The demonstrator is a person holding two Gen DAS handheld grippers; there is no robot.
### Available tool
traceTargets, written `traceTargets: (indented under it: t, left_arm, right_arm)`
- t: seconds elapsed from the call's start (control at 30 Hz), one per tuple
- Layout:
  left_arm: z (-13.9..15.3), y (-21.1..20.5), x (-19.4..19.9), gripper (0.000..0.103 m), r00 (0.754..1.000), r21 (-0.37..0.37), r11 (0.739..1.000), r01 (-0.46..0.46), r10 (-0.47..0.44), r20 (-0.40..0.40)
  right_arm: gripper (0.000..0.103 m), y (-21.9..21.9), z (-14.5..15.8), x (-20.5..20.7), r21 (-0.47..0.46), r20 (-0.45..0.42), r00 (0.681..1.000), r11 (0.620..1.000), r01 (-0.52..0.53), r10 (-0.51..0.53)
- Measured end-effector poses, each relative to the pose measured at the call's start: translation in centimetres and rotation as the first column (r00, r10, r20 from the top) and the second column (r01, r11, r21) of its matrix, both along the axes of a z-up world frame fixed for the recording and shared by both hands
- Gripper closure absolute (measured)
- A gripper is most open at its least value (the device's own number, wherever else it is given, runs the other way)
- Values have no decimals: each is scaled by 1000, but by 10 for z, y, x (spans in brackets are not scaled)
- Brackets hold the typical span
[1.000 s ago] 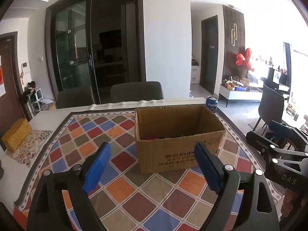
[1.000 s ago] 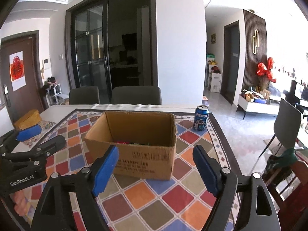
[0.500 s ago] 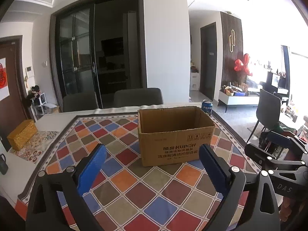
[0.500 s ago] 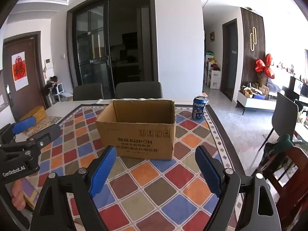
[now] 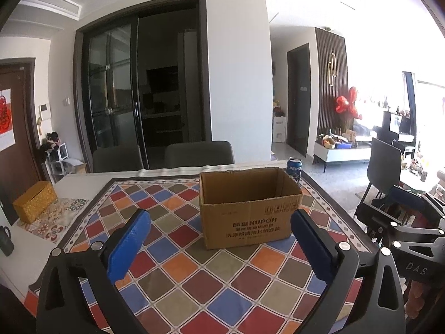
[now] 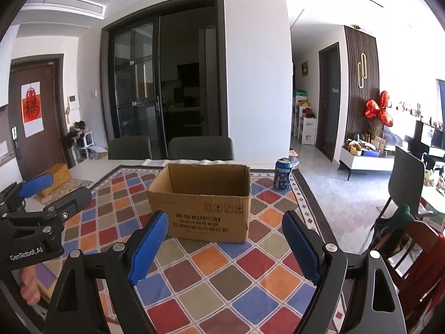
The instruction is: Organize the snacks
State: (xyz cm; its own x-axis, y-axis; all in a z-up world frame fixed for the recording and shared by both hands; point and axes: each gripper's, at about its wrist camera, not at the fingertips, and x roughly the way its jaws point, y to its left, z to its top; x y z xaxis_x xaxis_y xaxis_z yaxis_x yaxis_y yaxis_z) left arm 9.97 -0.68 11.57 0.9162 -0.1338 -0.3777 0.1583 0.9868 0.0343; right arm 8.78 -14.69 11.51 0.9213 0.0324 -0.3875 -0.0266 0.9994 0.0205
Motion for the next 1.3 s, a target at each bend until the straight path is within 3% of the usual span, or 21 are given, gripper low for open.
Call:
traceTargets:
  t: [1.3]
  left_arm:
    - [-8,3,1,0,1000,3,1000,-21,21,-16]
  right_arm:
    - [18,-1,-2,0,-3,-14,1000,1000,0,0]
